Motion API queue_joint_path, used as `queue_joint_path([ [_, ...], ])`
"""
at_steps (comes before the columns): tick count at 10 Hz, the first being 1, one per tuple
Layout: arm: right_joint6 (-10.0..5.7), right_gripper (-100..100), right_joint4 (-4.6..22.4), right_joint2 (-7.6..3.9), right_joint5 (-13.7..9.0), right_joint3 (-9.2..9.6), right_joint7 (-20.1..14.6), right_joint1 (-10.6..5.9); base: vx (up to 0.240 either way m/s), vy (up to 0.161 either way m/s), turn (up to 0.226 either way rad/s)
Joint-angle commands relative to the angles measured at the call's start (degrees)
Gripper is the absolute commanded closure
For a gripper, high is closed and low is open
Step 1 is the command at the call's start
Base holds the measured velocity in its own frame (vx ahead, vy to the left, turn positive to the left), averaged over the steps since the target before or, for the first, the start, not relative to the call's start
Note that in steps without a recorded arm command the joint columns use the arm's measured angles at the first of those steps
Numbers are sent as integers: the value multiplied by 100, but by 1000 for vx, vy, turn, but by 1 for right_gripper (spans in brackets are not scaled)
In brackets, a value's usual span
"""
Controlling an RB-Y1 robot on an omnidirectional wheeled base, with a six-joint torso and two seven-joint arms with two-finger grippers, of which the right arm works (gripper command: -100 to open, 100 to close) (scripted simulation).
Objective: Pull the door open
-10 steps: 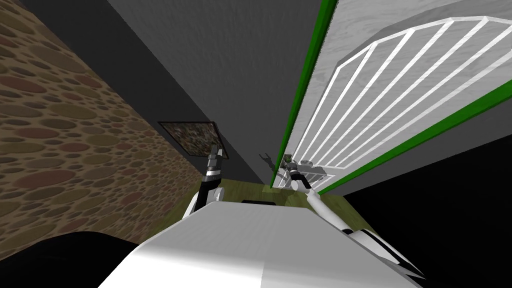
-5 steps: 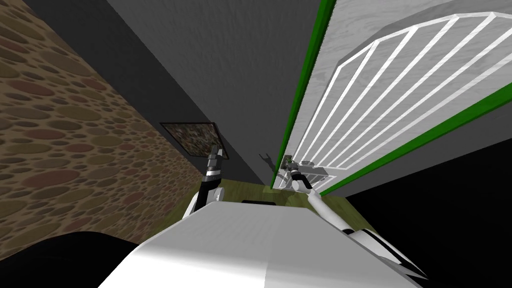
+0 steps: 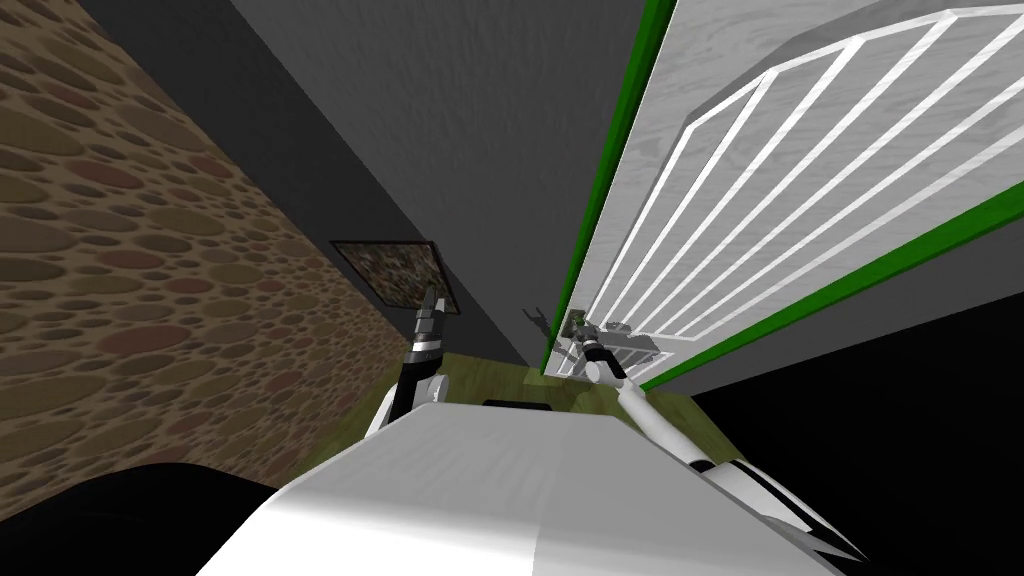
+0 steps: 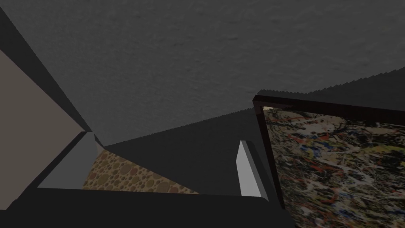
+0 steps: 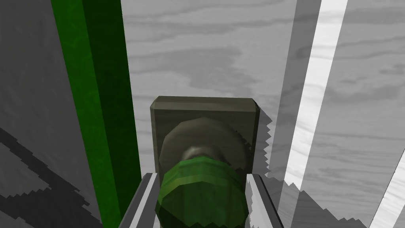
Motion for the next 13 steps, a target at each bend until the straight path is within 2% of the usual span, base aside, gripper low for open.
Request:
queue_joint_path([
  [1,-57,100,-44,-108,9,141,-136,67,-213,-76,167],
  [7,-313,100,-274,-579,26,576,-609,278,-207,-99,147],
  [8,-270,100,-236,-525,24,538,-552,252,-95,-35,41],
  [13,-546,100,-484,-959,71,980,-935,428,-216,-83,119],
])
